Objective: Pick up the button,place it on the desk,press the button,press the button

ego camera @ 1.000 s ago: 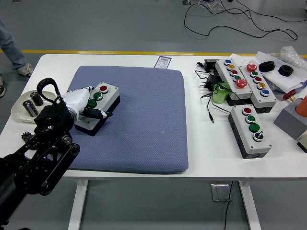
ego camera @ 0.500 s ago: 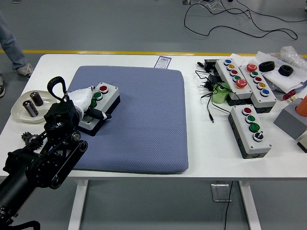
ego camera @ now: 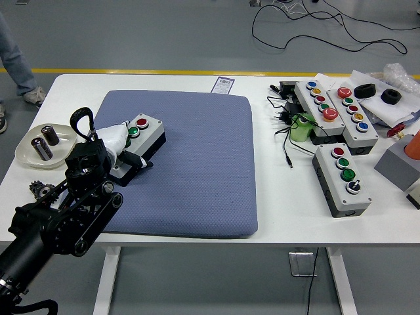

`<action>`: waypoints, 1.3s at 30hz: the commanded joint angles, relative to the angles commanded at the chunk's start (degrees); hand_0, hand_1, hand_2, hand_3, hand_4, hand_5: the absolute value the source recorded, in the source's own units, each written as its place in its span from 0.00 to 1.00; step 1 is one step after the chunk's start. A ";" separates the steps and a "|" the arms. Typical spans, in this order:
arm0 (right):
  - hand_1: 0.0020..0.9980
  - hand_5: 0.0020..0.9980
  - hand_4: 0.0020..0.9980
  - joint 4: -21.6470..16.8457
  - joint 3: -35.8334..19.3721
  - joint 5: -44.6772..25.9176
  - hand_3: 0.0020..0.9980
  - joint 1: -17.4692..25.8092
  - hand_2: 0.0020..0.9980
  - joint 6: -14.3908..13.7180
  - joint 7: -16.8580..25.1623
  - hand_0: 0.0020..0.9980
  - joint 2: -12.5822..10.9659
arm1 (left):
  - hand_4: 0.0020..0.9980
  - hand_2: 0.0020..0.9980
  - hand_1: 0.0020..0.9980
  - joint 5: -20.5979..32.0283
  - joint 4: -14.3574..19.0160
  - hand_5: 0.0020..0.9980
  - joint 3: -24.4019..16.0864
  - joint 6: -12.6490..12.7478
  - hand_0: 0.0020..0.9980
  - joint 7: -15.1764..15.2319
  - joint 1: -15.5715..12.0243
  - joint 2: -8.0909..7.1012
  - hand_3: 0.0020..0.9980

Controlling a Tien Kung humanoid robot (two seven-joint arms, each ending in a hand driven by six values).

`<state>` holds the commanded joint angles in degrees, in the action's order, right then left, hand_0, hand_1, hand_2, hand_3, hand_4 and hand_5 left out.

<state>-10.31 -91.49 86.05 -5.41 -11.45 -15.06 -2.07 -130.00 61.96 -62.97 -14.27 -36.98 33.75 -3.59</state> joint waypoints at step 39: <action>0.65 0.33 0.47 0.00 -0.21 0.28 0.61 -0.23 0.71 0.04 -0.13 0.66 -0.02 | 0.58 0.11 0.10 0.00 1.64 0.00 3.87 17.06 0.07 10.22 -1.58 -7.58 0.30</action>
<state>-10.31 -91.70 86.33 -5.64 -11.42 -15.19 -2.09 -130.00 63.60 -59.11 2.79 -26.76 32.18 -11.18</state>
